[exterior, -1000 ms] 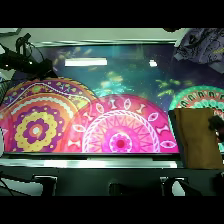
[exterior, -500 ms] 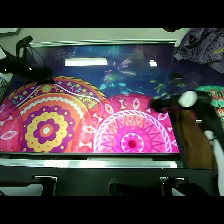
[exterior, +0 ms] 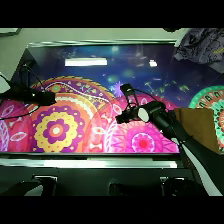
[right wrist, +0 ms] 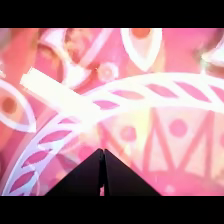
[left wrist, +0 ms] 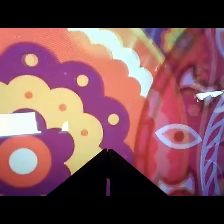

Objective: Fold the clothes and pants, and hang the long-sleeved shirts on hangers.

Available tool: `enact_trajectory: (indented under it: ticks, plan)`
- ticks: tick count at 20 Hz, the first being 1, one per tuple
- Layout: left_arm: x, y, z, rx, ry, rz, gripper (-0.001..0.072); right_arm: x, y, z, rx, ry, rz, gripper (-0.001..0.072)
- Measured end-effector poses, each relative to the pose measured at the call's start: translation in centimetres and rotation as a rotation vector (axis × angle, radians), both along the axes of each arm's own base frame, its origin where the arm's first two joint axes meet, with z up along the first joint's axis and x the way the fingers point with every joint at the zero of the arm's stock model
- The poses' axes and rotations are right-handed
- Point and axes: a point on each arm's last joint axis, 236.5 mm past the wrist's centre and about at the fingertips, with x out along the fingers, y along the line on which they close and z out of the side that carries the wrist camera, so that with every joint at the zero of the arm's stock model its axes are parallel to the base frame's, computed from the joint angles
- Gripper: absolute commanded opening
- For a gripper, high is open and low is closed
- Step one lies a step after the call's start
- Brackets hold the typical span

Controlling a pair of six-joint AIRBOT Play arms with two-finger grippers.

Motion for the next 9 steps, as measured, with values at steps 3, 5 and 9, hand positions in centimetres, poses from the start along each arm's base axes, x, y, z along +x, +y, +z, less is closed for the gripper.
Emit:
enact_trajectory:
  ticks: [3, 5, 9]
  plan:
    - [-0.26, 0.01, -0.12, 0.000, -0.004, 0.000, 0.0018, 0.40, 0.17, 0.13, -0.013, -0.032, 0.013, 0.0038]
    - [-0.34, 0.02, -0.21, 0.001, -0.004, 0.000, 0.0018, 0.53, 0.25, 0.21, -0.014, -0.042, 0.014, 0.0038]
    - [-0.38, 0.05, -0.19, 0.001, -0.007, 0.001, 0.0018, 0.66, 0.30, 0.29, -0.016, -0.051, 0.016, 0.0038]
